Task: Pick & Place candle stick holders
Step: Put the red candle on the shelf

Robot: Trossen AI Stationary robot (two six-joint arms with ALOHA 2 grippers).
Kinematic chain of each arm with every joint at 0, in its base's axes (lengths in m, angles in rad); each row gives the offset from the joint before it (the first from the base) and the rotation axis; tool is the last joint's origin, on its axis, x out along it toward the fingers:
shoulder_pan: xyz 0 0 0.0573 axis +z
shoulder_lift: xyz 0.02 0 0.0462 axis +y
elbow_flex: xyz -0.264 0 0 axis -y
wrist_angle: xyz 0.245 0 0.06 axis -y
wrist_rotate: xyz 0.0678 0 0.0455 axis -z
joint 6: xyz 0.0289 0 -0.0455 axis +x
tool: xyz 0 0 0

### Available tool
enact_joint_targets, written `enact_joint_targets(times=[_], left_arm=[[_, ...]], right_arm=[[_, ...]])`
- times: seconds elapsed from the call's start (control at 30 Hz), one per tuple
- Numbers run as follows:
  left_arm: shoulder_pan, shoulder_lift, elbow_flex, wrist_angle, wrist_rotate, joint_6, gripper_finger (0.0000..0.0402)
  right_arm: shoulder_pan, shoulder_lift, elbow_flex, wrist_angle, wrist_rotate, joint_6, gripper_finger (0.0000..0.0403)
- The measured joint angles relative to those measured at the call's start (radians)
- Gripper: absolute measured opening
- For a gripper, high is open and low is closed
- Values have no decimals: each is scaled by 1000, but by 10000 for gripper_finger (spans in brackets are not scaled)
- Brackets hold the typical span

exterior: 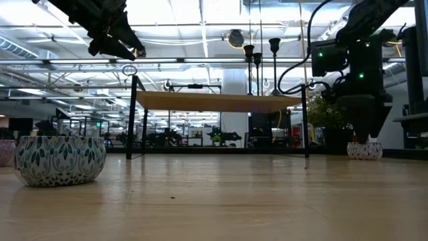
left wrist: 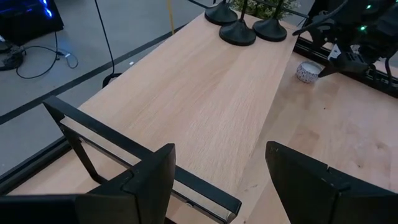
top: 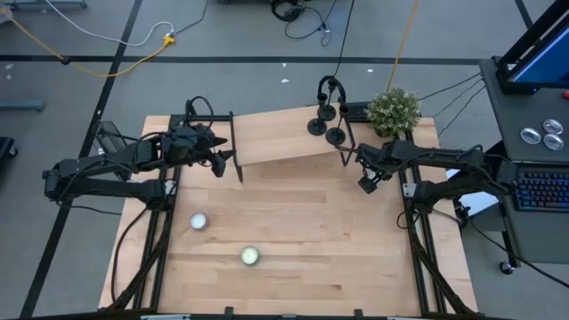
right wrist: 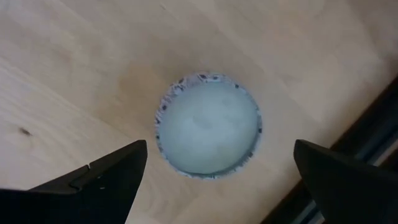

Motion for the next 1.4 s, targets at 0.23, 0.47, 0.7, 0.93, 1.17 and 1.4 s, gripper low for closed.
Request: enact_joint_targets(times=[0.23, 0.47, 0.7, 0.93, 1.17, 1.4], left_arm=[[0, 0, 0, 0, 0, 0, 253], [0, 0, 0, 0, 1, -4, 253], [0, 0, 0, 0, 1, -5, 253], [0, 0, 0, 0, 1, -20, 253], [0, 0, 0, 0, 1, -23, 253], [0, 0, 0, 0, 2, -23, 253]], right_arm=[[0, 0, -26, 89, -4, -7, 400], [-41, 0, -76, 177, -2, -13, 400], [-60, 0, -113, 239, -5, -26, 400], [-61, 0, -167, 326, -31, -10, 400], [-61, -2, -185, 323, -31, 14, 400], [-61, -2, -185, 312, -34, 16, 394]])
